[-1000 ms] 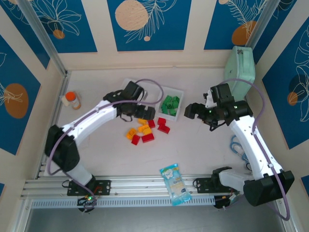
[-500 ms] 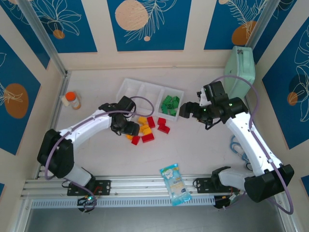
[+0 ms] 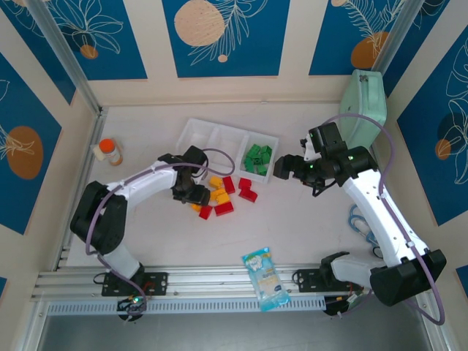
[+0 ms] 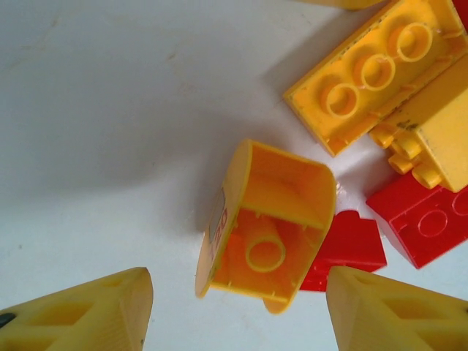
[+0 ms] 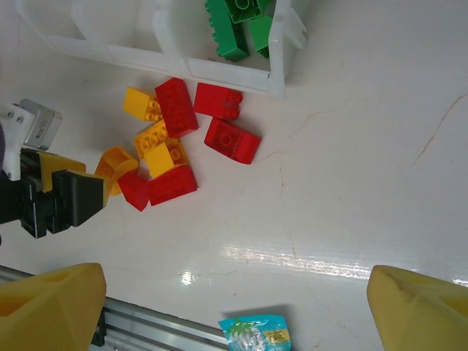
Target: Sort the legos into containers by color
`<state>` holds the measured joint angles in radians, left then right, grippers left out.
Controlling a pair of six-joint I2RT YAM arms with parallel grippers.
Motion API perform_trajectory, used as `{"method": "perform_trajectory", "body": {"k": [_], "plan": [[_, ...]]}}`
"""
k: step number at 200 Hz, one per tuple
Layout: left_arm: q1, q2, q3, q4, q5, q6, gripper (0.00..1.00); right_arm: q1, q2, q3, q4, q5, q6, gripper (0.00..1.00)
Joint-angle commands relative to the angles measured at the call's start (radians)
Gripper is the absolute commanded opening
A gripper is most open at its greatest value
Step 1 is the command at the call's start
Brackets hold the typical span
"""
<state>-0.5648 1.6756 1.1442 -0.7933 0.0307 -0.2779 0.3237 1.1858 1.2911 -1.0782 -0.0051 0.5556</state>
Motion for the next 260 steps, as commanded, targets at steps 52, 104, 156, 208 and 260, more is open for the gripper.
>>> {"method": "perform_trajectory", "body": {"k": [52, 104, 156, 208, 260], "plan": [[0.02, 0.135, 0.098, -0.036, 0.046, 0.092, 0.58, 0.009, 0.021, 0.066, -0.036, 0.013, -0.001, 0.92], [0.049, 0.135, 0.044, 0.006, 0.074, 0.075, 0.49, 0.013, 0.017, 0.044, -0.034, 0.013, 0.005, 0.92], [0.058, 0.116, -0.017, 0.027, 0.09, 0.061, 0.45, 0.011, 0.028, 0.032, -0.003, -0.012, 0.02, 0.93], [0.06, 0.035, -0.045, 0.046, 0.102, -0.004, 0.26, -0.008, 0.023, 0.022, 0.019, -0.047, 0.035, 0.92], [0.062, -0.072, 0.106, 0.045, 0.042, -0.055, 0.2, -0.038, -0.011, -0.005, 0.029, -0.05, 0.045, 0.93]]}}
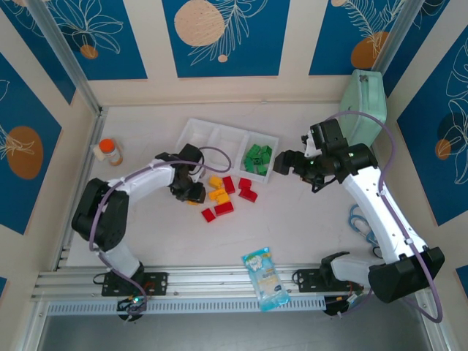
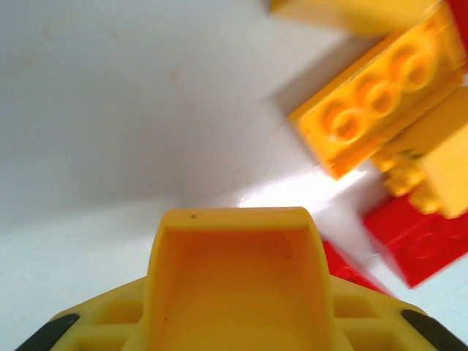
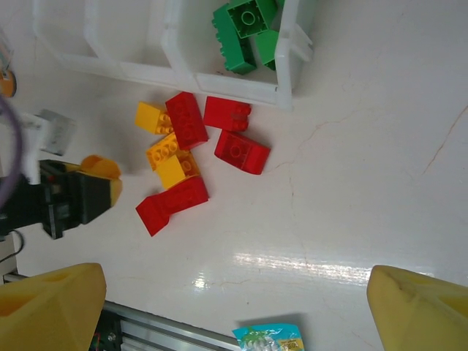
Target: Sort the legos into containers by color
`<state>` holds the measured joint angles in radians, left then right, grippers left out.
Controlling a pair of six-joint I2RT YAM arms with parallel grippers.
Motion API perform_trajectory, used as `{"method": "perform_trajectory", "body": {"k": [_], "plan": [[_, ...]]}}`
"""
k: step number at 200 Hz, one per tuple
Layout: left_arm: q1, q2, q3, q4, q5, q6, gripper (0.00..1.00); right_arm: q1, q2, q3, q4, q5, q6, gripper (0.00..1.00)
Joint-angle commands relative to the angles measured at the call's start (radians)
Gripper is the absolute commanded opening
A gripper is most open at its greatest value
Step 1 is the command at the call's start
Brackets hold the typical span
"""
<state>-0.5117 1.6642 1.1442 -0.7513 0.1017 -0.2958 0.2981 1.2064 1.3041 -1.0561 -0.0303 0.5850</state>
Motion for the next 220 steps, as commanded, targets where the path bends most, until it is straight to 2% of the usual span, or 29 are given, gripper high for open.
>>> {"method": "perform_trajectory", "body": {"k": [1, 24, 37, 64, 79, 119, 136, 185, 220], "plan": [[0.009, -0.063, 0.11, 0.006, -0.029, -0.038, 0.2, -0.013, -0.032, -0.018, 0.006, -0.025, 0.016, 0.93], [0.01, -0.049, 0.197, 0.08, 0.032, -0.01, 0.2, -0.015, -0.039, -0.023, 0.01, -0.036, 0.016, 0.93], [0.011, -0.011, 0.255, 0.102, 0.021, -0.004, 0.2, -0.014, -0.05, -0.028, 0.007, -0.036, 0.015, 0.93], [0.011, 0.132, 0.446, 0.073, -0.015, 0.024, 0.15, -0.016, -0.08, -0.046, -0.005, -0.027, 0.01, 0.93], [0.01, 0.22, 0.554, 0.051, 0.004, 0.033, 0.12, -0.021, -0.09, -0.05, -0.02, -0.023, 0.0, 0.93], [0.01, 0.397, 0.735, 0.03, -0.001, 0.021, 0.12, -0.045, -0.117, -0.049, -0.035, 0.001, -0.012, 0.94], [0.01, 0.454, 0.783, 0.028, -0.012, 0.008, 0.2, -0.058, -0.11, -0.05, -0.035, -0.011, -0.014, 0.94], [0.019, 0.607, 0.933, -0.027, -0.02, -0.014, 0.28, -0.062, -0.094, -0.044, -0.031, -0.02, -0.019, 0.94], [0.021, 0.632, 0.971, -0.039, -0.003, -0.008, 0.44, -0.064, -0.082, -0.04, -0.035, -0.02, -0.025, 0.94]]}}
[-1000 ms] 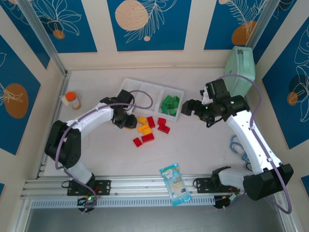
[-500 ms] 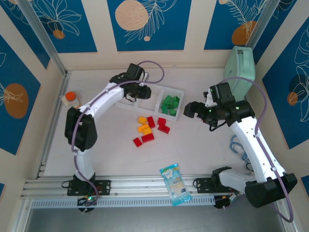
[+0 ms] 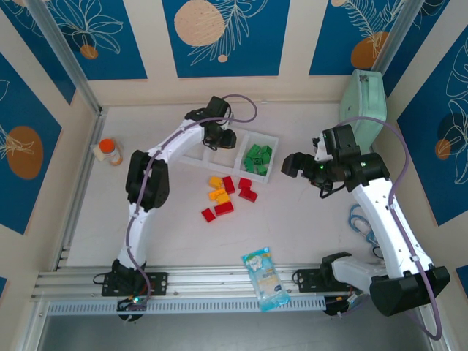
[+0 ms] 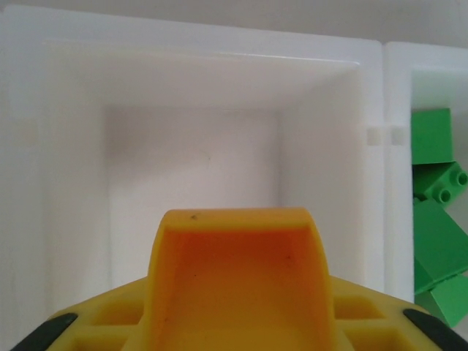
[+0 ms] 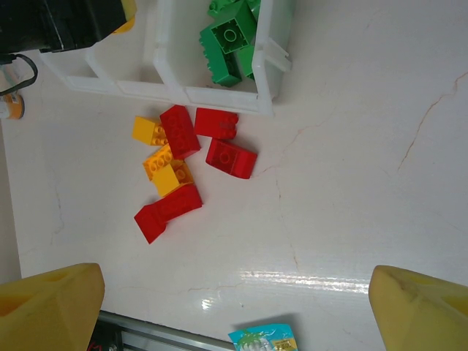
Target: Sort the legos into containers by color
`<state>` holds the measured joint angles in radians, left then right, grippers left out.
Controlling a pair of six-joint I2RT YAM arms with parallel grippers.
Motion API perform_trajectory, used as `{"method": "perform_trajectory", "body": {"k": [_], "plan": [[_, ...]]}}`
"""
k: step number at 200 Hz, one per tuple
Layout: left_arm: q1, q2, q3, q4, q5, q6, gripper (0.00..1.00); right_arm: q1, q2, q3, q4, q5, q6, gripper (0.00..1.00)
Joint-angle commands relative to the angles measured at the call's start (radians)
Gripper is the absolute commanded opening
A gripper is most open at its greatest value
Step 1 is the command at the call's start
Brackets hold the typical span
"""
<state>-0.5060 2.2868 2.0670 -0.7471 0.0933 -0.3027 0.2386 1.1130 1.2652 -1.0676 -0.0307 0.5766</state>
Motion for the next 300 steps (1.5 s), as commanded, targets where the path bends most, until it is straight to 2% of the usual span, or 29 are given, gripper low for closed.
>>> {"method": "perform_trajectory", "body": {"k": [1, 39, 70, 90, 102, 183, 228, 261, 290, 300], "plan": [[0.016, 0.01, 0.049, -0.043, 0.004, -0.001, 0.44, -0.004, 0.011, -0.001, -0.024, -0.021, -0.017, 0.94], [0.017, -0.03, 0.036, -0.065, -0.005, 0.024, 0.56, -0.004, 0.018, -0.002, -0.01, -0.03, -0.015, 0.94], [0.017, -0.147, -0.08, -0.036, 0.007, 0.035, 0.71, -0.001, 0.023, -0.011, 0.003, -0.042, -0.007, 0.94], [0.017, -0.248, -0.195, -0.008, 0.026, 0.029, 0.85, 0.006, 0.027, -0.018, 0.011, -0.049, -0.001, 0.94], [0.017, -0.31, -0.27, 0.004, 0.029, 0.019, 1.0, 0.011, 0.031, -0.021, 0.018, -0.052, 0.002, 0.94], [-0.007, -0.791, -0.859, 0.047, 0.06, -0.068, 0.99, 0.075, 0.077, -0.021, 0.054, -0.063, 0.024, 0.94], [-0.064, -0.96, -1.083, -0.029, -0.014, -0.264, 0.99, 0.126, 0.103, -0.006, 0.062, -0.051, 0.043, 0.94], [-0.107, -0.952, -1.154, -0.022, -0.068, -0.43, 0.98, 0.18, 0.14, 0.021, 0.067, -0.041, 0.054, 0.94], [-0.15, -0.896, -1.154, 0.023, -0.096, -0.51, 0.98, 0.23, 0.17, 0.067, 0.033, -0.01, 0.045, 0.94], [-0.158, -0.876, -1.154, 0.038, -0.103, -0.516, 0.94, 0.243, 0.17, 0.078, 0.023, -0.002, 0.047, 0.94]]}}
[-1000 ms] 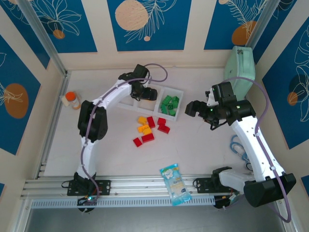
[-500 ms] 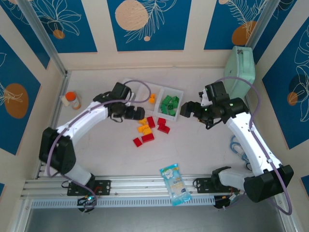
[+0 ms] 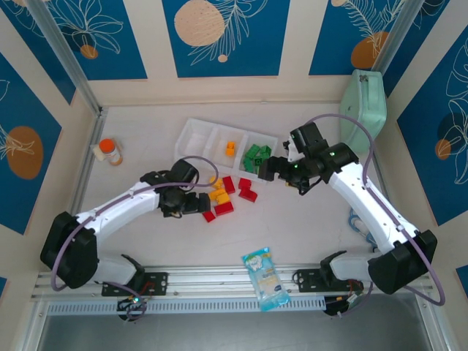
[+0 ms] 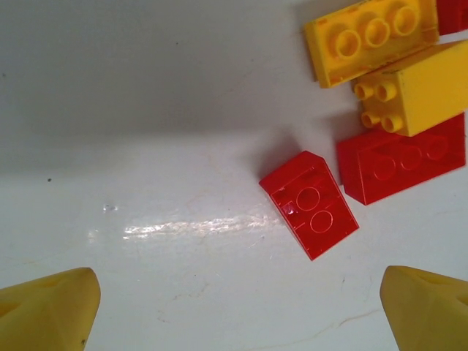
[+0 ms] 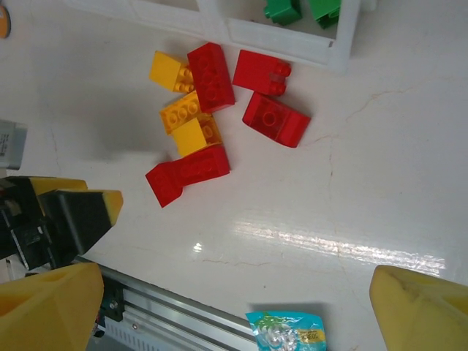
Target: Sort the legos into containers by color
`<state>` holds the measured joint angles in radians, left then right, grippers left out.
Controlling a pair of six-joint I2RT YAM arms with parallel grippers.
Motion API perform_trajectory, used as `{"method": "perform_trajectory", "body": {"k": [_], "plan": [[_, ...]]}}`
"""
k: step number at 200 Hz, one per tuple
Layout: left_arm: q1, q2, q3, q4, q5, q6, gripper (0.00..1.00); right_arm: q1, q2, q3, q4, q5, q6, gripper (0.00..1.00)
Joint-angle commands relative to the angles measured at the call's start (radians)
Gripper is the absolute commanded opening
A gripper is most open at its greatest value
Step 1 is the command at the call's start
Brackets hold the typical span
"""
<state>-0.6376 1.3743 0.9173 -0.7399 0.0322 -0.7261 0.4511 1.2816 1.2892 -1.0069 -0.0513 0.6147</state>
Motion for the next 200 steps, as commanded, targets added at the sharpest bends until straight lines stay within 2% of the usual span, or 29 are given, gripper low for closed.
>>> {"method": "perform_trajectory", "body": {"k": [1, 52, 107, 149, 200], "plan": [[-0.027, 0.039, -0.005, 0.029, -0.045, -0.093, 0.94, 0.032, 0.002, 0.054, -0.039, 0.02, 0.009, 0.94], [-0.056, 0.16, 0.037, 0.047, -0.086, -0.112, 0.89, 0.063, -0.028, 0.04, -0.07, 0.055, 0.023, 0.94], [-0.082, 0.213, 0.043, 0.151, -0.03, -0.112, 0.85, 0.066, -0.034, 0.056, -0.098, 0.068, 0.012, 0.94], [-0.088, 0.262, 0.079, 0.151, -0.038, -0.105, 0.82, 0.066, -0.028, 0.052, -0.095, 0.068, 0.007, 0.94], [-0.09, 0.309, 0.05, 0.176, -0.019, -0.109, 0.68, 0.064, -0.028, 0.051, -0.102, 0.084, -0.002, 0.94]]}}
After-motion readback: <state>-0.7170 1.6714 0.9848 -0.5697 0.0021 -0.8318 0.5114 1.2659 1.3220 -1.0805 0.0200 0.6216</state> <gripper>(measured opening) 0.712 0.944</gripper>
